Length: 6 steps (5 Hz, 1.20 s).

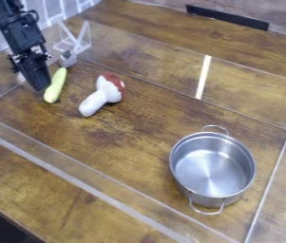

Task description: Move the green spoon to the left

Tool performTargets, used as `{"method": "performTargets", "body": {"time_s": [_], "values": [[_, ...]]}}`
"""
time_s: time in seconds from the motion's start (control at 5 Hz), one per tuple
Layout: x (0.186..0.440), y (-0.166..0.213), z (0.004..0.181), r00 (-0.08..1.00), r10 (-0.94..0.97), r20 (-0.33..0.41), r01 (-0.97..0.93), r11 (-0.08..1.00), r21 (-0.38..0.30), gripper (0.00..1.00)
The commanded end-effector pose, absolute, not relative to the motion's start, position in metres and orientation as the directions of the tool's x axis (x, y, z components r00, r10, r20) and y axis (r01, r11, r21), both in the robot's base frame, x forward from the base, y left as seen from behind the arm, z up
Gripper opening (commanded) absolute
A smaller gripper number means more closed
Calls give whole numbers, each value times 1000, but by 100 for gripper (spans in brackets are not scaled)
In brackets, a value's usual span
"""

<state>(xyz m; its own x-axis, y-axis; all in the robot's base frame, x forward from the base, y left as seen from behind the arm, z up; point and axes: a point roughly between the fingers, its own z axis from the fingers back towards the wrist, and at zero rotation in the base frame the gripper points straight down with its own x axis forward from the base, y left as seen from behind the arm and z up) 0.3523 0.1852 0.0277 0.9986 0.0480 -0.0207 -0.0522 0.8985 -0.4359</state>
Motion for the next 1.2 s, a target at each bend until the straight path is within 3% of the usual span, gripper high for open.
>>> {"method": "performTargets", "body": {"time_s": [0.0, 1.0], "values": [[352, 204, 32, 990, 143, -3, -131, 898, -419, 0], [336, 203, 42, 917, 391, -79, -387, 825, -412, 0]]}}
